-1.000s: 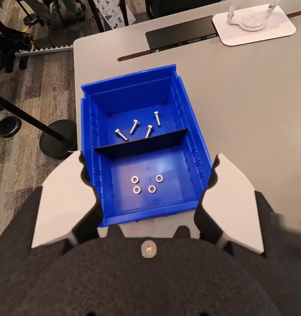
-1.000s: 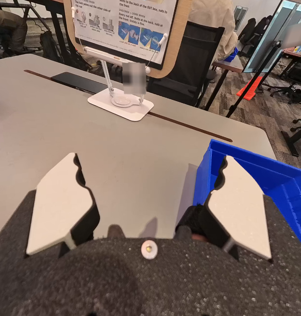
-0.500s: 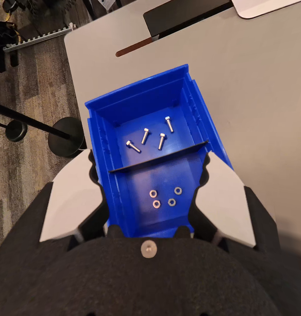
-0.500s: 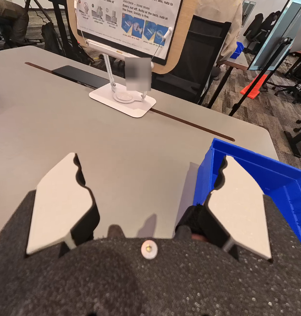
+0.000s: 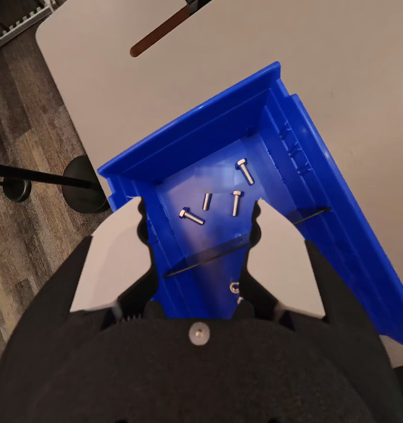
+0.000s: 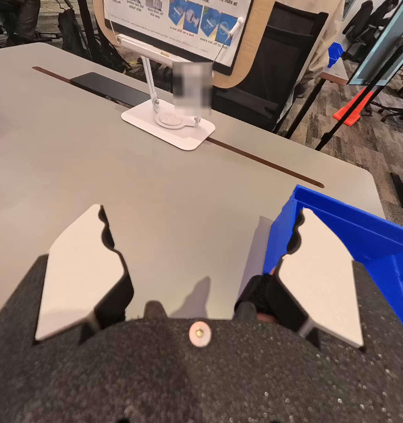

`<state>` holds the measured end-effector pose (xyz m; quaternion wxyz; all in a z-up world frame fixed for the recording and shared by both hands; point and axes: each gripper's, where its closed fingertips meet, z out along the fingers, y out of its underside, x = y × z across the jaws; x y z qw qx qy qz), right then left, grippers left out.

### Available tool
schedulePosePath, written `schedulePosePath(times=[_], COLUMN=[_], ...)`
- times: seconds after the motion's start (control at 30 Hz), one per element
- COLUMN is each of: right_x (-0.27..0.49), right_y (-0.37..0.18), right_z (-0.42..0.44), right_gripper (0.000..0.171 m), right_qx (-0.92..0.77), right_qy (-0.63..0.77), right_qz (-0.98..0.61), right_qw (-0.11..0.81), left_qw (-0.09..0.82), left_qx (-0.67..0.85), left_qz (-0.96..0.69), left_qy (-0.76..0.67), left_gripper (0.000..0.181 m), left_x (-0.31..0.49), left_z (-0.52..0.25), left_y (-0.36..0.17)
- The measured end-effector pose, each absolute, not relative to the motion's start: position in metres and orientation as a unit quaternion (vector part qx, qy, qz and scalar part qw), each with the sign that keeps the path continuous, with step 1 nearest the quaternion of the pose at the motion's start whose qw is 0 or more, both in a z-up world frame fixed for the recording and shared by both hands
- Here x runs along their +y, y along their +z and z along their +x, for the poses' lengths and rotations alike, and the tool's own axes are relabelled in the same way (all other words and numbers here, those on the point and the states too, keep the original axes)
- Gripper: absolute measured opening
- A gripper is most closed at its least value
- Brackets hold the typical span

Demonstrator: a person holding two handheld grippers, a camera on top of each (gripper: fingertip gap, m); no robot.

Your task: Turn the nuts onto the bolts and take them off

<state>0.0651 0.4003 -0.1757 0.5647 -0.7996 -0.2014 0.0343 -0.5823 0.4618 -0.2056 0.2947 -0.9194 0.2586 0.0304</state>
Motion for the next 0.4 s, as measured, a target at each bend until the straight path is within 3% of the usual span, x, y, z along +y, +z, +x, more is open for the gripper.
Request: schedulePosePath(times=[0.4], right_x=[0.412], right_y=[-0.174], right_z=[0.049], right_gripper=[0.146], right_qx=[-0.215], right_qy=[0.039], right_qz=[-0.797], right_qw=[0.564], left_qw=[0.209], left_qx=[0.356], left_qz=[-0.910], left_qy=[0.033], left_gripper=[0.060], left_x=[0.465], left_z=[-0.582], left_y=[-0.251])
